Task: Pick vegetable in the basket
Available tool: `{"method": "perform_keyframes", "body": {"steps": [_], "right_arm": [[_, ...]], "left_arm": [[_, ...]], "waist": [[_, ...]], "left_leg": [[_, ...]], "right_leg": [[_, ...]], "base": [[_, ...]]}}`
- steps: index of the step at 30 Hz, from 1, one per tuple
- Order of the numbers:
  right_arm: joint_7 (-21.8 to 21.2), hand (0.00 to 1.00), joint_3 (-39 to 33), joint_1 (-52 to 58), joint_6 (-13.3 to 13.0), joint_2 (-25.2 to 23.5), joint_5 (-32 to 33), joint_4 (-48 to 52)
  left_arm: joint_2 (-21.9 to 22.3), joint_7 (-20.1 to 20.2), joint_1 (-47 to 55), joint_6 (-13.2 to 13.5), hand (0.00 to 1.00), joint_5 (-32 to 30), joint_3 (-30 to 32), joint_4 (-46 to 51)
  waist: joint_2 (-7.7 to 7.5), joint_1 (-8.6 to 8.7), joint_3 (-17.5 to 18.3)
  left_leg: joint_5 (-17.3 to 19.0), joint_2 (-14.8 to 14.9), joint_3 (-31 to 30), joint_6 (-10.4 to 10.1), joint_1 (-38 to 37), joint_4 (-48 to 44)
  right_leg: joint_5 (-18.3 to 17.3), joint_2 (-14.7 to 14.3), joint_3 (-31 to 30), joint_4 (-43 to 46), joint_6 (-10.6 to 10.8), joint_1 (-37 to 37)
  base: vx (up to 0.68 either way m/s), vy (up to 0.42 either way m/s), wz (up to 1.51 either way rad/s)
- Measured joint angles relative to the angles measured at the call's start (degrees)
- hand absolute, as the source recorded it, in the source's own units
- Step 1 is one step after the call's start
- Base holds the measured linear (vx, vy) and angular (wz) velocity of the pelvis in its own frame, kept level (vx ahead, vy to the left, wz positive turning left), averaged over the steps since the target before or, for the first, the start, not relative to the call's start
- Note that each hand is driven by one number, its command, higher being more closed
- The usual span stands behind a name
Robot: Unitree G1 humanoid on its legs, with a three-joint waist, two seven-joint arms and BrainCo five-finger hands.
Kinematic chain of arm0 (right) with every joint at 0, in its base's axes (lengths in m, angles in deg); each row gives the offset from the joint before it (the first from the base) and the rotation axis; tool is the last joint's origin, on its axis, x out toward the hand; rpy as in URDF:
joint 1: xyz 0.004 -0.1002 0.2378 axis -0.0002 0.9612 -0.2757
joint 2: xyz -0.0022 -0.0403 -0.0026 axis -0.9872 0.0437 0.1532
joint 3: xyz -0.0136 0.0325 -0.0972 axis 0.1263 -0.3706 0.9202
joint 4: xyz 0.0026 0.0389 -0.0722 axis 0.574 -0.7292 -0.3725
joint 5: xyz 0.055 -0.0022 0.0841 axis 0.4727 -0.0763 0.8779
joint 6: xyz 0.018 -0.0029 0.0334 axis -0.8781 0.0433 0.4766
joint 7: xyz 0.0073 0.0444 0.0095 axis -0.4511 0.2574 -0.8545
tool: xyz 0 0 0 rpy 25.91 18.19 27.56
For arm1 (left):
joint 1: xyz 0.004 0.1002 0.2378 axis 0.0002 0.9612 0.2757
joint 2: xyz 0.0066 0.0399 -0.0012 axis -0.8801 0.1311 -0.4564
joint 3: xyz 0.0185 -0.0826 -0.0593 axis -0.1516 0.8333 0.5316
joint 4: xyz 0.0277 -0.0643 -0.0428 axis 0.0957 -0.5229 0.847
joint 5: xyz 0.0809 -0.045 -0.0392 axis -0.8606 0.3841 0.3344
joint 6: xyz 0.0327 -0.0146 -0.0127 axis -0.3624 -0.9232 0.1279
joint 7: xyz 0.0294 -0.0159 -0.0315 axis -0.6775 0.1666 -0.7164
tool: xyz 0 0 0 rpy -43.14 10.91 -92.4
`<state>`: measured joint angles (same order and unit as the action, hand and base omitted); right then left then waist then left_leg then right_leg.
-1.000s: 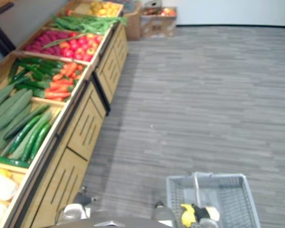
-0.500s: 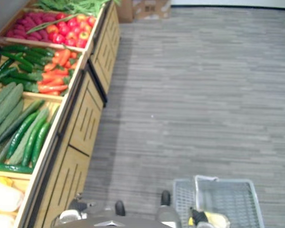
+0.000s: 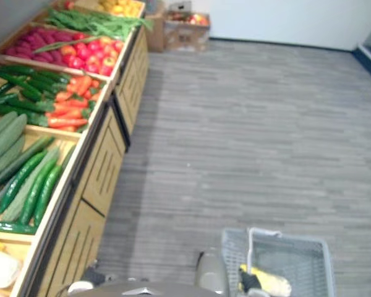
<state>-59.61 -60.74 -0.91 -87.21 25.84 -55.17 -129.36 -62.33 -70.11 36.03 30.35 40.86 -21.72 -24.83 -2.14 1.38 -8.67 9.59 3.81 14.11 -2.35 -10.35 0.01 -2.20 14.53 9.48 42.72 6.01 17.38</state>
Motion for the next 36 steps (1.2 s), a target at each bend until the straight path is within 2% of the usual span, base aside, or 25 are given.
{"method": "perform_keyframes", "body": {"steps": [3, 4, 5, 6, 7, 8, 9, 10, 12, 13, 14, 15, 17, 19, 21, 22, 23, 24, 25, 26, 27, 31, 32, 34, 36], "right_arm": [[0.01, 1.00, -0.14, -0.87, 0.21, 0.66, 0.03, -0.23], [-0.21, 1.00, -2.21, -0.29, 0.79, 0.16, 0.75, -0.20], [-0.40, 1.00, -2.37, 0.61, 0.91, -0.16, 0.71, -0.38], [-0.49, 1.00, -2.32, 1.01, 1.57, 0.34, 0.63, -0.57], [-0.43, 1.00, -2.47, 1.18, 1.68, 0.66, 0.65, -0.57], [-0.54, 1.00, -2.44, -0.10, 1.74, 2.10, 0.61, -0.79], [-0.54, 1.00, -2.40, -0.64, 1.73, 2.61, 0.46, -0.64], [-0.61, 1.00, -2.35, -0.77, 1.74, 3.57, 0.33, -0.36], [-0.56, 1.00, -2.45, 0.06, 1.78, 3.71, 0.39, -0.40], [-0.50, 1.00, -2.30, 0.44, 1.77, 3.70, 0.44, -0.54], [-0.41, 1.00, -1.74, 0.62, 1.75, 3.83, 0.40, -0.52], [-0.24, 1.00, -0.61, 0.62, 1.51, 3.83, 0.26, -0.41], [0.06, 1.00, -0.16, 0.10, 1.21, 4.72, 0.07, -0.03], [0.11, 1.00, -1.40, -1.14, 1.33, 6.11, 0.04, -0.43], [0.12, 1.00, -2.22, -2.88, 1.22, 6.62, -0.06, -0.35], [0.04, 1.00, -2.20, -3.67, 1.00, 6.50, -0.08, -0.31], [-0.02, 1.00, -2.39, -4.21, 0.54, 6.14, -0.04, -0.02], [-0.04, 1.00, -2.51, -4.29, 0.22, 6.02, -0.04, 0.27], [0.03, 1.00, -2.95, -4.48, -0.13, 4.62, -0.05, 0.48], [-0.14, 1.00, -2.66, -5.28, -0.42, 2.89, -0.04, 0.17], [-0.14, 1.00, -2.47, -6.00, -0.52, 2.39, -0.04, 0.08], [-0.63, 1.00, -0.52, -7.94, -0.49, 1.67, -0.53, 0.30], [-0.95, 1.00, 0.03, -8.21, -0.53, 0.87, -0.55, 0.78], [-1.15, 1.00, -0.08, -8.23, -0.82, 0.27, -0.54, 0.75], [-0.78, 1.00, -0.15, -8.55, -1.21, 0.41, -0.62, 0.80]], "left_arm": [[0.64, 0.13, -0.71, -0.27, 0.00, -0.04, 1.88, -0.20], [0.82, -0.01, -3.71, -0.10, 0.00, -0.03, 3.10, -1.11], [0.42, 0.09, -4.58, -0.14, 0.00, -0.23, 3.85, -1.32], [0.78, -0.29, -4.76, -0.32, 0.00, -0.07, 5.75, -1.32], [1.42, -0.27, -4.54, -0.18, 0.00, 0.00, 5.90, -1.24], [2.53, 0.02, -4.30, 0.19, 0.00, 0.02, 5.70, -1.30], [2.63, 0.03, -3.86, 0.24, 0.00, 0.01, 5.78, -1.17], [2.65, 0.04, -3.26, 0.45, 0.00, 0.03, 5.82, -0.46], [3.05, 0.07, -2.91, 0.72, 0.00, 1.61, 8.46, 0.28], [3.14, -0.02, -2.89, 0.53, 0.00, 2.42, 10.26, 0.94], [3.26, -0.10, -2.33, 0.32, 0.00, 4.27, 11.91, 1.58], [3.04, -0.64, -0.91, 0.27, 0.00, 6.33, 11.94, 1.76], [2.82, -0.71, -0.68, 0.02, 0.00, 6.24, 11.79, 1.85], [2.79, -0.74, -0.55, -0.09, 0.00, 6.07, 11.76, 2.46], [3.06, -0.94, -0.61, -0.06, 0.00, 5.90, 11.24, 3.06], [3.06, -1.08, -0.54, -0.18, 0.00, 5.56, 10.67, 3.10], [3.20, -1.17, -0.01, -0.26, 0.00, 5.12, 9.61, 2.54], [3.50, -1.14, 0.47, -0.26, 0.00, 4.98, 9.28, 2.18], [3.62, -1.13, 0.81, -0.49, 0.00, 4.84, 9.24, 1.50], [2.52, -1.16, 0.04, -0.57, 0.00, 3.60, 9.24, 1.36], [2.35, -1.13, -0.14, -0.53, 0.00, 3.09, 9.19, 1.30], [3.55, -1.18, 0.00, -0.62, 0.00, 2.07, 9.05, 0.68], [3.57, -1.17, 0.00, -0.57, 0.00, 1.30, 9.03, 0.50], [3.34, -1.13, 0.01, -0.68, 0.00, 0.52, 9.02, -0.01], [4.25, -1.09, 0.84, -0.87, 0.00, 0.48, 9.01, -0.16]], "waist": [[1.11, 0.30, -0.88], [1.96, 0.27, -1.62], [0.36, 0.20, -1.66], [0.60, 0.36, -1.44], [1.49, 0.29, -1.13], [2.55, -0.03, -1.06], [3.01, -0.13, -0.82], [3.22, -0.41, -0.58], [2.90, 0.25, -0.56], [2.55, 0.12, -0.44], [2.07, -0.23, -0.48], [0.56, -0.66, -0.88], [0.12, -0.99, -1.14], [-0.94, -1.24, -1.52], [-0.88, -1.68, -1.53], [-0.80, -1.79, -1.49], [0.04, -1.98, -1.29], [0.95, -2.17, -1.11], [1.04, -2.32, -0.18], [-0.89, -1.73, -0.08], [-1.09, -1.97, -0.04], [0.43, -3.47, -0.54], [0.66, -3.53, -0.44], [0.69, -3.44, 0.04], [2.55, -3.30, 0.99]], "left_leg": [[-3.03, 0.94, -1.33, -1.36, -0.03, 3.22], [2.05, 4.36, -6.16, -3.33, -1.28, 2.77], [2.72, 4.26, -8.17, -4.00, -1.60, 2.51], [3.88, 6.10, -9.89, -5.52, -2.00, 2.18], [3.78, 7.20, -9.92, -5.13, -1.57, 1.99], [0.79, 7.85, -9.86, -5.93, -1.28, 1.35], [-1.01, 8.24, -10.05, -7.12, -1.05, 1.04], [-2.09, 8.49, -11.75, -7.88, 0.48, -2.30], [-2.85, 9.37, -16.62, -6.70, 8.42, -17.05], [-5.69, 10.03, -16.22, -5.03, 13.00, -24.56], [-11.37, 12.23, -12.82, -4.56, 16.53, -30.66], [-13.57, 14.13, -7.77, -3.90, 17.63, -34.12], [-8.70, 14.73, -0.63, -4.89, 18.97, -39.16], [-0.50, 10.77, 9.10, -1.84, 22.81, -43.12], [1.35, 7.25, 17.37, 0.44, 26.75, -39.50], [0.51, 5.13, 21.53, 1.84, 27.72, -33.71], [-4.12, 2.24, 25.24, 5.51, 27.98, -23.97], [-7.90, 1.12, 26.46, 8.49, 27.64, -19.26], [-4.36, -0.50, 28.68, 14.83, 24.90, -13.93], [-4.44, -2.86, 27.29, 15.17, 25.03, -10.56], [-4.88, -3.64, 26.66, 15.01, 24.98, -9.19], [-5.24, -5.97, 25.58, 14.93, 19.09, -5.93], [-5.40, -6.71, 25.13, 14.40, 17.34, -4.14], [-6.60, -8.02, 24.15, 12.09, 15.75, -0.04], [-7.45, -7.87, 23.12, 7.94, 15.00, 4.48]], "right_leg": [[-0.44, -0.03, 2.80, 0.05, -0.30, 0.32], [-2.84, -2.97, -3.80, -18.98, 2.48, 2.36], [-1.92, -1.46, -3.98, -23.69, 3.81, 2.37], [0.33, -2.16, -3.25, -22.64, 4.90, 1.88], [-1.01, -2.92, -2.01, -22.22, 3.97, 1.93], [-2.67, -3.31, -1.42, -18.19, 2.18, 3.15], [-3.78, -3.33, -1.06, -16.81, 1.70, 3.29], [-6.73, -3.12, 0.46, -15.55, 1.54, 1.89], [-9.71, -2.06, 6.24, -17.96, 1.03, -3.36], [-10.07, -2.21, 8.78, -20.07, 0.62, -6.13], [-9.93, -2.72, 11.19, -23.30, 0.03, -10.03], [-9.98, -2.71, 13.33, -26.25, -0.26, -13.85], [-10.22, -2.38, 14.24, -29.59, -0.70, -18.82], [-10.34, -0.62, 15.86, -32.62, -0.90, -25.19], [-10.34, -0.68, 17.82, -32.74, -0.87, -27.20], [-10.37, -1.27, 18.90, -32.64, -0.78, -28.14], [-10.54, -3.07, 19.59, -32.12, -0.49, -29.36], [-10.88, -4.49, 19.67, -31.53, 0.06, -29.95], [-11.93, -5.64, 20.11, -30.98, 0.93, -30.80], [-12.63, -5.85, 20.08, -31.53, 0.48, -30.60], [-12.61, -6.11, 19.99, -32.99, 0.49, -30.59], [-11.98, -6.17, 17.91, -38.65, 0.64, -33.71], [-10.51, -6.15, 17.90, -38.71, 0.27, -33.33], [-9.76, -6.09, 18.32, -37.29, 0.72, -32.49], [-9.74, -6.09, 18.37, -28.89, 0.74, -27.96]], "base": [[0.35, -0.130, 0.46], [0.55, -0.360, 1.05], [0.72, -0.566, 1.30], [0.38, -0.334, 0.79], [0.50, -0.368, 0.49], [0.31, -0.198, 0.21], [0.45, -0.306, 0.40], [0.36, -0.268, 0.86], [0.36, -0.261, 1.23], [0.35, -0.250, 1.07], [0.44, -0.273, 1.02], [0.37, -0.220, 0.76], [0.36, -0.185, 0.79], [0.34, -0.101, 1.04], [0.29, 0.030, 0.81], [0.40, 0.130, 0.77], [0.36, 0.153, 0.49], [0.40, 0.190, 0.60], [0.40, 0.171, 0.86], [0.37, 0.138, 0.92], [0.28, 0.069, 0.68], [0.17, -0.017, 0.18], [0.03, -0.082, 0.18], [-0.01, -0.086, 0.15], [-0.06, -0.035, 0.10]]}}
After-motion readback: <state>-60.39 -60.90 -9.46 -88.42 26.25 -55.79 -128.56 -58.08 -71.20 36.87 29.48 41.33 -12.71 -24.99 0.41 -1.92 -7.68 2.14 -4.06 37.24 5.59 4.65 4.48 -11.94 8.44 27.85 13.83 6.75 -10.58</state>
